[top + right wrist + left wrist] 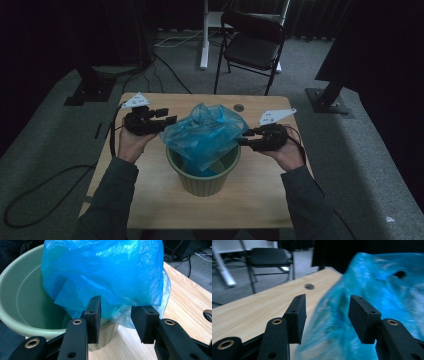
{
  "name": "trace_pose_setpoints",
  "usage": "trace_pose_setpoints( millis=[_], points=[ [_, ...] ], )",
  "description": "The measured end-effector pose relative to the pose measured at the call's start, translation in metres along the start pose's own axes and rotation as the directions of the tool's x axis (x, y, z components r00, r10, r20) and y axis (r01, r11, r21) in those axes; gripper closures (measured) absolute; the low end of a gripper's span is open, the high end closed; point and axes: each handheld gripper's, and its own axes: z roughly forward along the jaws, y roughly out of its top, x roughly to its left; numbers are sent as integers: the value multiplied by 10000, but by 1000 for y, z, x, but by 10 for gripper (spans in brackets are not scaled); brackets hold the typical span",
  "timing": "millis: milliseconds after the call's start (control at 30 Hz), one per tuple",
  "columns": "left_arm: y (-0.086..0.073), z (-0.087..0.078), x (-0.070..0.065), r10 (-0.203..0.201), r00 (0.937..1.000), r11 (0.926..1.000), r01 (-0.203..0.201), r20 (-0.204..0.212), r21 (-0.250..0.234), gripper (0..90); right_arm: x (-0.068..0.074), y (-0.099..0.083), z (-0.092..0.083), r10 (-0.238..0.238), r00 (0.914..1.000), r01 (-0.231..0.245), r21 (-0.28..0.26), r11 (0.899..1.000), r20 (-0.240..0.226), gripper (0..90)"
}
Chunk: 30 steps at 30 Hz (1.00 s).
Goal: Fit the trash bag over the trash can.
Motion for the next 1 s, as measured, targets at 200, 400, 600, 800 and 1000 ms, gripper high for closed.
trace_pose_setpoints(
  millis=[200, 400, 600, 800, 1000],
  points=[
    [-4, 9, -4, 92, 9993, 9981, -113, 349, 601, 489, 1, 2, -1, -92, 10000, 92, -87, 9999, -11, 595],
    [-7, 15, -7, 219, 9995, 9941, -243, 238, 1058, 622, 0, 2, -3, -54, 10000, 53, -226, 9997, -78, 590],
    [-7, 12, -11, 478, 9988, 9942, -484, 90, 960, 802, -2, 2, -6, 29, 9999, -35, -412, 9991, -127, 579],
    [-6, 8, -17, 704, 9974, 9949, -713, 148, 707, 893, -2, 7, -4, 42, 9995, -66, -777, 9970, -312, 683],
    [-9, 0, -21, 801, 9966, 9959, -808, 181, 405, 896, 3, 6, -6, -361, 9992, 347, -719, 9968, -182, 899]
  ],
)
